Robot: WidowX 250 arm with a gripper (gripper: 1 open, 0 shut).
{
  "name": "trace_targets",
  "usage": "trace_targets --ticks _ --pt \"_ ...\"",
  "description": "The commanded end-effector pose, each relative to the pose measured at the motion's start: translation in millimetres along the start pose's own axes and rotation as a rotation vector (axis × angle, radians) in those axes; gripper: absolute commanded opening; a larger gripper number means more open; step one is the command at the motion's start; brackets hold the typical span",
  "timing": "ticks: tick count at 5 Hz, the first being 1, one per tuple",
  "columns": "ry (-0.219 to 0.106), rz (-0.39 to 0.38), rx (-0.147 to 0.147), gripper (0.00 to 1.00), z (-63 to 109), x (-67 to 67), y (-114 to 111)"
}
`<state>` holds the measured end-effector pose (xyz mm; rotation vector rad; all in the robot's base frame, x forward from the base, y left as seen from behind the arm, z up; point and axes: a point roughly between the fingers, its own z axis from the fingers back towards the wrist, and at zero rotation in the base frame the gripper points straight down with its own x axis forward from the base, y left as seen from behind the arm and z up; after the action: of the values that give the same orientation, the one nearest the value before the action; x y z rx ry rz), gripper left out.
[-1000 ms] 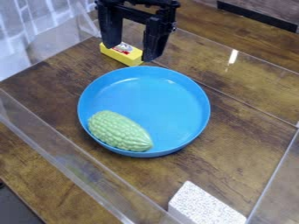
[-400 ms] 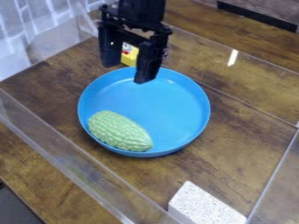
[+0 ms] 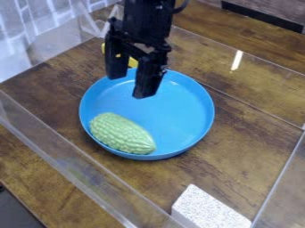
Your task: Remove the green object from inside the blue tray and put it on the table
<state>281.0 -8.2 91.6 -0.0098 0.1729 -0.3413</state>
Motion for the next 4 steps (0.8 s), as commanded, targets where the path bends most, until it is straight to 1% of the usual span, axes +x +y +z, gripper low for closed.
trace_targets --ticks 1,2,3,4 --pt "-0.016 -0.159 0.032 1.00 1.3 -0.9 -3.2" --pt "-0.009 -0.290 0.051 1.00 -7.2 -1.7 -3.1" --pt "-0.008 -0.376 0.062 1.00 -14.3 -2.2 -2.2" --pt "-0.018 -0.428 0.063 1.00 -22.2 -3.1 -1.0"
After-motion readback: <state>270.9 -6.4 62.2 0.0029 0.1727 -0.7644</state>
